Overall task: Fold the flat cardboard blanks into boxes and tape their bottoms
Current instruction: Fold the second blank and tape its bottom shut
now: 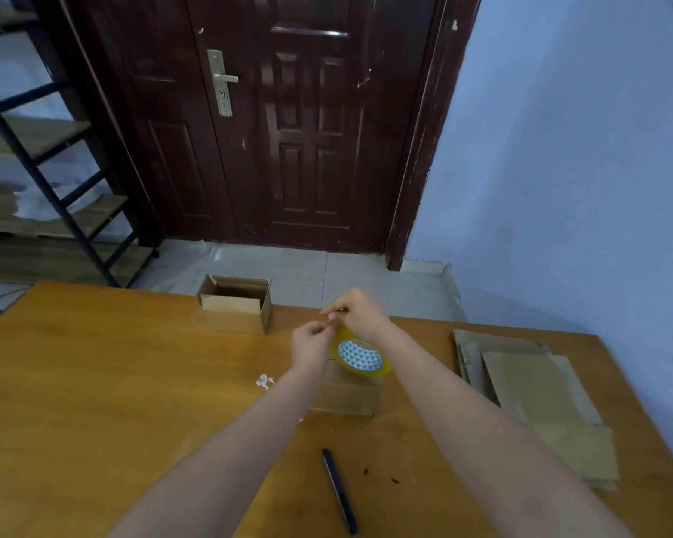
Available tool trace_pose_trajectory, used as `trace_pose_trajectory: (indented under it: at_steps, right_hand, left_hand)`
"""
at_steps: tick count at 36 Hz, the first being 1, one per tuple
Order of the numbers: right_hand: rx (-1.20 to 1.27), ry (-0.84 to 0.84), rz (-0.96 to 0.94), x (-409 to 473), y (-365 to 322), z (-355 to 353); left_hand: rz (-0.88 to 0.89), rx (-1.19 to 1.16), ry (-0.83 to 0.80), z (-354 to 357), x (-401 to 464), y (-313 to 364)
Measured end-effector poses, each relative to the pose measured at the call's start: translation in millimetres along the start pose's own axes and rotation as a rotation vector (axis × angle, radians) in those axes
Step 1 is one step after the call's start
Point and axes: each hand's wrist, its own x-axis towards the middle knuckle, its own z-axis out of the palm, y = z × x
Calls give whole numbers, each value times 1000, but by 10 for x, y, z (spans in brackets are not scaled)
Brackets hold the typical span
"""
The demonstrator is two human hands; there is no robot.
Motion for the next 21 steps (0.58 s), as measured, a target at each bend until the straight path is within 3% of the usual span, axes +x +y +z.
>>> trace_pose_trajectory:
  at_steps: [5,9,11,15,21]
  right_hand:
    - [65,59,-61,40,-7,51]
    - [239,248,-58,-41,-43,-103]
    - [303,159,21,-122,71,-219]
    - [177,-271,151,-364,325,-276]
    - [334,-107,152,-490,263,-186]
  left_hand:
    - [18,72,68,24,-37,22]
    - [-32,23,140,-11,-8,-30]
    - [-95,-61,166,-57,30,-93]
    - [-191,-167,208,-123,86,-218]
    - [-211,-223,176,-75,132,-255]
